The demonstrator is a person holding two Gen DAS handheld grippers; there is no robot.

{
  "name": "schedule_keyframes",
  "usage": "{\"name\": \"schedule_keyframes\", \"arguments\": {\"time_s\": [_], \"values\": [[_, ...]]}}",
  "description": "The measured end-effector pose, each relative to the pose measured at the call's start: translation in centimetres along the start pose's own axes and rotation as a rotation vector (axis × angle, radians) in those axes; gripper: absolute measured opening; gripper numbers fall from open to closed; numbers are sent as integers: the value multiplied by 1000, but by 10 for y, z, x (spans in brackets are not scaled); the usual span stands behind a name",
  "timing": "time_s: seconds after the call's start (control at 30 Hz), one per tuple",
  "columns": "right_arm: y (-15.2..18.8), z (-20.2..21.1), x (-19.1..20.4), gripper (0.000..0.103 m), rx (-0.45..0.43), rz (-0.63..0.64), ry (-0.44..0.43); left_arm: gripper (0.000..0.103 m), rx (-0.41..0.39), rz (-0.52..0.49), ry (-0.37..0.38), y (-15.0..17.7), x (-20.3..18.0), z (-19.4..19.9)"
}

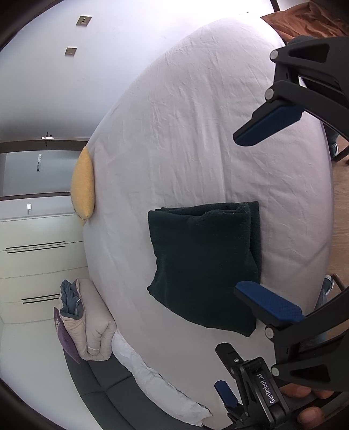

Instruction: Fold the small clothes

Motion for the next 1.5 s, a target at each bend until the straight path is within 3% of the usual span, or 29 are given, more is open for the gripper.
{"name": "schedule_keyframes", "arguments": {"time_s": [1.5], "values": [[5, -5, 2, 103, 14, -7, -11, 103, 2, 5, -1, 3, -3, -4]]}}
Point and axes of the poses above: each gripper's, at about its wrist camera, not at the fingertips, and z roughly against the way its jaws point, x to its left, y to its underside, the point moved 3 cm from there along -z, roughly the way its jaws point, and after that the axes turned 13 degrees about z, right-handed, at the moved point
